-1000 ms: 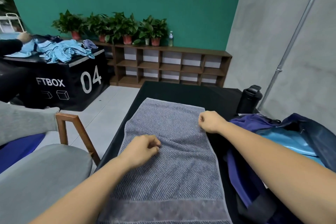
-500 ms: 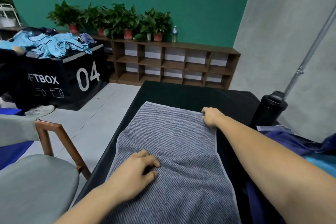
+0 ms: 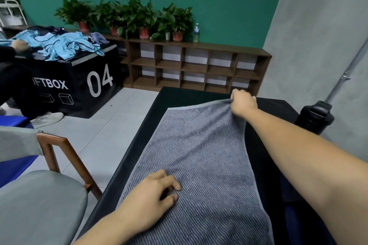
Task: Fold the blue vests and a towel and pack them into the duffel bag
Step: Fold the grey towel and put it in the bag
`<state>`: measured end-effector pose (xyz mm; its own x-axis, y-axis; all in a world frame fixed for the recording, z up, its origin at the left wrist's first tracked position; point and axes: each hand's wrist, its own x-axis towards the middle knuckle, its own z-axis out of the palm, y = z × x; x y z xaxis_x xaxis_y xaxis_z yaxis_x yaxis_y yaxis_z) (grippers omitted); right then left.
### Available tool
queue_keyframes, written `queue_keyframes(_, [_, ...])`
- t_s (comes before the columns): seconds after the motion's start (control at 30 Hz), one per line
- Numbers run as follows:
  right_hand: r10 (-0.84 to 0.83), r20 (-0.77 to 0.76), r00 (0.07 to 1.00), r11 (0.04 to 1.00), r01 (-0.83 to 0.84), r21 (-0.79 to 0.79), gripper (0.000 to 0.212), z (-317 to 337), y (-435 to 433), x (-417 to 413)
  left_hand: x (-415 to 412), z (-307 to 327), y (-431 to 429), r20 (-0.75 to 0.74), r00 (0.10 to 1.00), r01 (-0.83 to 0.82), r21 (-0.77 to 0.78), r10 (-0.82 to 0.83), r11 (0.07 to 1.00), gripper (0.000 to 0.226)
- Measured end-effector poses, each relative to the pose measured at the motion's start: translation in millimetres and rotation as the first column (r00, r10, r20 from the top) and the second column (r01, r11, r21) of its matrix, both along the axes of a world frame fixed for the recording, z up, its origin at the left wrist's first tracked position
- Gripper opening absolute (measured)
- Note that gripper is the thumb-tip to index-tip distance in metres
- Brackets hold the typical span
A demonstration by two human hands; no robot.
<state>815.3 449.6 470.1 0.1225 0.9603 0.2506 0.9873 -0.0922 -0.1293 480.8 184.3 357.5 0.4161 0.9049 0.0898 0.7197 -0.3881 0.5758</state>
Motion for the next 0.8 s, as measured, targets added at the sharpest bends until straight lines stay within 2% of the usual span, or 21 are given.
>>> queue_keyframes(0.17, [0.126, -0.105, 0.986, 0.989, -0.116, 0.095, 0.018, 37, -24, -20, 2, 2, -1, -0.019, 1.000, -0.006, 0.008, 0.007, 1.000, 0.016])
queue_keyframes(0.4, [0.395, -0.038, 0.918, 0.913, -0.388, 0.129, 0.019, 68, -113, -40, 2, 10, -4, 0.022, 0.999, -0.029, 0.017, 0.028, 0.999, 0.013])
queue_keyframes(0.53, [0.477, -0.052, 0.878, 0.872, -0.464, 0.154, 0.023, 77, -187, -42, 4, 25, -6, 0.071, 0.989, -0.130, 0.017, 0.129, 0.991, 0.013])
queue_keyframes(0.7, [0.525, -0.124, 0.842, 0.850, -0.511, 0.131, 0.024, 74, -284, -37, 2, 43, -11, 0.236, 0.912, -0.373, 0.132, 0.336, 0.918, 0.047])
queue_keyframes(0.8, [0.537, -0.180, 0.824, 0.843, -0.514, 0.158, 0.025, 72, -326, -32, 7, 43, -18, 0.180, 0.902, -0.428, 0.233, 0.393, 0.873, 0.080])
